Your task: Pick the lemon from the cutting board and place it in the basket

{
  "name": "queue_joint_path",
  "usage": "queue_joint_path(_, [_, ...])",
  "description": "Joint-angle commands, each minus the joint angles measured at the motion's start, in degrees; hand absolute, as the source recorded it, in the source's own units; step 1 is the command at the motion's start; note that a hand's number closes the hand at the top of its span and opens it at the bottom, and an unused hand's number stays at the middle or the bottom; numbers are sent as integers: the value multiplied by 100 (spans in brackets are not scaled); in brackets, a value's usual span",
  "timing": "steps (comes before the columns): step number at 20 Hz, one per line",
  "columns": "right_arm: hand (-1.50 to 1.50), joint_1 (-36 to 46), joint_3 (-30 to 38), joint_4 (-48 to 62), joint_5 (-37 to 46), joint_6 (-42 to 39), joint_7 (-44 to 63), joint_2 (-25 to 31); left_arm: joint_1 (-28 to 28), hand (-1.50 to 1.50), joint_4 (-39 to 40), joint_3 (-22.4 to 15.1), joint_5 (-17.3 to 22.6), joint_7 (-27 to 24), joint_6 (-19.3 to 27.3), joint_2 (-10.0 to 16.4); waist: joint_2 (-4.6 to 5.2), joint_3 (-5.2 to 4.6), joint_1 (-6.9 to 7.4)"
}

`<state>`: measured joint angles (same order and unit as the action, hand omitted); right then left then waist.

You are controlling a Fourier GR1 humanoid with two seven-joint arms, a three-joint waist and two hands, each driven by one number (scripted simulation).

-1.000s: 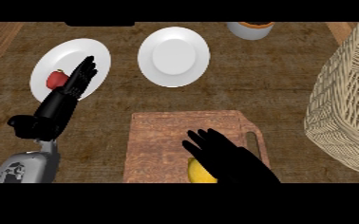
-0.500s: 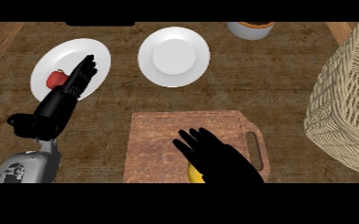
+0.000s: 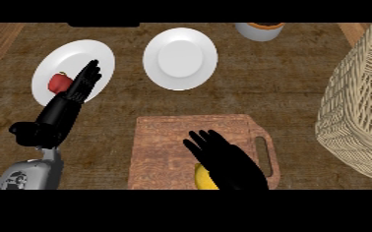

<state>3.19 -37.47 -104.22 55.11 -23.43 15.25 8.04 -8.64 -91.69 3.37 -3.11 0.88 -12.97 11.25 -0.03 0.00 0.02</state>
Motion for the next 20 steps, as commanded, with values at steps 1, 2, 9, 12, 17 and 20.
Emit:
queue_joint_path(1, [-150,-201,51,456,185,392,-388,144,-453,0,28,35,6,398,130,-114,2,1,-15])
queue_joint_path(2, [-150,126,111,661,248,185,-159,-228,128,0,19,43,-94,-144,-62,-2,2,0,7])
queue_joint_path(9, [-150,-187,139,523,141,-139,-493,-15,-73,0,-17,1,-160,126,30,-159,0,0,-6])
queue_joint_path(12, [150,154,234,899,145,-374,-539,-182,-244,0,511,77,-246,-274,-1,-120,5,-1,-9])
queue_joint_path(17, [150,-122,-168,1084,531,-17,-721,-164,-114,0,-258,119,-94,250,10,-142,-2,1,4])
queue_joint_path(20, [150,-10,-169,1066,806,52,-791,-89,237,0,-436,-28,-149,194,-94,-197,-2,1,9])
